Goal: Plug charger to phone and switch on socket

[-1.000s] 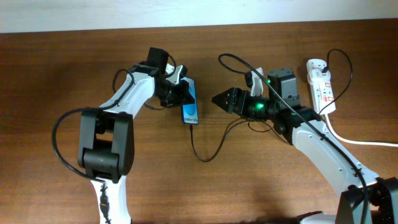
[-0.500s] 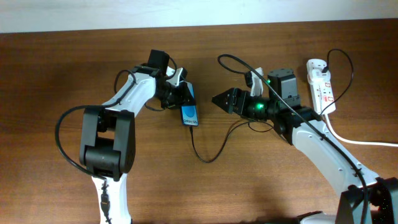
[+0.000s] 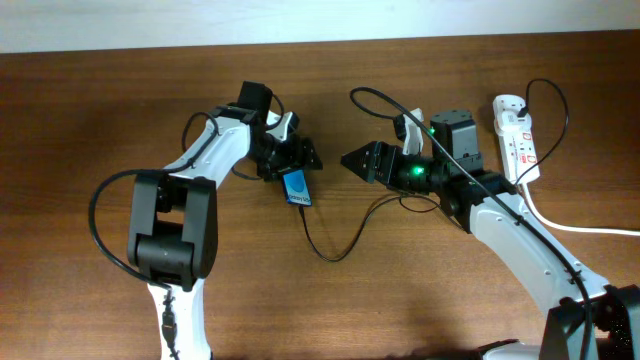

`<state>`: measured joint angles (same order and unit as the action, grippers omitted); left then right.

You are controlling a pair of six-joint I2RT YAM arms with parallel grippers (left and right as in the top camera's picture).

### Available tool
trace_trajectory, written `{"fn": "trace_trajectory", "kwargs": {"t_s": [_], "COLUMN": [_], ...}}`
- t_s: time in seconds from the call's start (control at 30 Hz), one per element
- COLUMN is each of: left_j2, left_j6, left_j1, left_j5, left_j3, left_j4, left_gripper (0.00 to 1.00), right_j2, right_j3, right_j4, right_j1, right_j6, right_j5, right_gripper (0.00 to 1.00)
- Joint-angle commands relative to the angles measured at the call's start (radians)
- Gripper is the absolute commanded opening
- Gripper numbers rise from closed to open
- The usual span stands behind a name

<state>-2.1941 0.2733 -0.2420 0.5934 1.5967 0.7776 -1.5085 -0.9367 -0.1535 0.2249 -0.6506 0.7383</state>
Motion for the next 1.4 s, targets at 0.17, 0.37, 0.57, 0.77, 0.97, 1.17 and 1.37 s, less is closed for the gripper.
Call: {"fn": "trace_trajectory", "kwargs": {"t_s": [0.17, 0.37, 0.57, 0.77, 0.97, 1.17, 1.37], "left_j2": [0.000, 0.000, 0.001, 0.001, 0.001, 0.001, 0.003], "left_j6": [-0.017, -0.017, -0.016, -0.018, -0.042, -0.112, -0.240], "left_j1": [0.000, 0.000, 0.005, 0.005, 0.005, 0.029, 0.089], "left_j5": [0.001, 0.001, -0.016, -0.171, -0.198, -0.228, -0.227], "left_j3": [0.001, 0.001, 0.033, 0.126, 0.137, 0.206, 0.563], "left_j4": [0.013, 0.011, 0.010, 0.116, 0.137, 0.200, 0.470], "left_gripper": [0.88, 0.99, 0.99, 0.99, 0.99, 0.99, 0.99], "right_j2": [-0.003, -0.003, -0.003, -0.003, -0.003, 0.018, 0.156], "right_j3": [-0.011, -0.011, -0.011, -0.011, -0.011, -0.011, -0.172], "right_j4": [0.000, -0.001, -0.001, -0.001, -0.008, -0.126, -0.446], "right_j1": [-0.003, -0.003, -0.003, -0.003, -0.003, -0.003, -0.004], "right_j6": [0.012, 0.012, 0.012, 0.012, 0.012, 0.051, 0.184], "right_j5": [-0.010, -0.010, -0.010, -0.010, -0.011, -0.082, -0.338], "right_gripper": [0.88, 0.88, 0.88, 0.88, 0.86, 0.71, 0.75]}}
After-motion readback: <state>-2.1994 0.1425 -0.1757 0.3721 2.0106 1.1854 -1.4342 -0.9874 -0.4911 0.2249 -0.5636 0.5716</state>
